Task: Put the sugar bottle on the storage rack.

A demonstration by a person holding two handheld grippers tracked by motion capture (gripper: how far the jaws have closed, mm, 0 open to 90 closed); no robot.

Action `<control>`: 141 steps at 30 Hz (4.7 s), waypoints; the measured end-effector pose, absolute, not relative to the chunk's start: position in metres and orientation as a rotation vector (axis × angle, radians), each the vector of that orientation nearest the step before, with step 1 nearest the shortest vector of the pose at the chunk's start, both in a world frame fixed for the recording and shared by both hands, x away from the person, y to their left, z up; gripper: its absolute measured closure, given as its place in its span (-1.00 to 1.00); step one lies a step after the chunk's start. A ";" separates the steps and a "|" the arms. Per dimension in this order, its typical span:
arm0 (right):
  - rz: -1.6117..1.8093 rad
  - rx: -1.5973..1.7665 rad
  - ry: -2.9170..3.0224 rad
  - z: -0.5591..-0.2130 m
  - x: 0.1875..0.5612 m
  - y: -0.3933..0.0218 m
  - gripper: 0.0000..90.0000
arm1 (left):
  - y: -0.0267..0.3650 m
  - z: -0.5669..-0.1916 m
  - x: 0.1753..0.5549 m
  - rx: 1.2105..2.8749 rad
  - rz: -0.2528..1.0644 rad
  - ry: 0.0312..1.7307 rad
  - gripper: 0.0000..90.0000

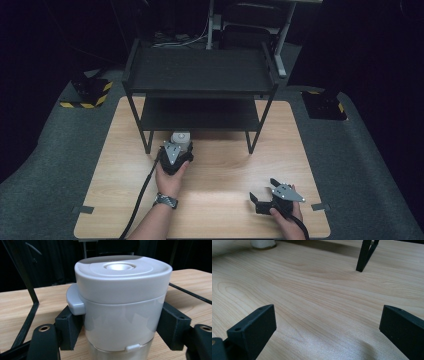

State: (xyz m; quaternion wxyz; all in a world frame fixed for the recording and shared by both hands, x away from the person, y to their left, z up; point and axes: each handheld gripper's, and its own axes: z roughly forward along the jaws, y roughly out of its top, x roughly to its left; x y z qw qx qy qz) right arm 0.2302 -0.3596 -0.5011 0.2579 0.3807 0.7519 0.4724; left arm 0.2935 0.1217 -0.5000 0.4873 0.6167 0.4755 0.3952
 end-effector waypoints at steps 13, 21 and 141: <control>1.275 1.034 2.039 -0.501 0.230 -0.359 -0.99 | 0.135 -0.491 0.269 1.509 0.929 1.092 -0.35; 1.270 1.036 2.032 -0.501 0.229 -0.358 -0.99 | 0.143 -0.483 0.249 1.505 0.904 1.065 -0.35; 1.311 1.030 2.012 -0.505 0.228 -0.363 -0.99 | 0.134 -0.399 0.315 1.335 0.994 0.990 -0.99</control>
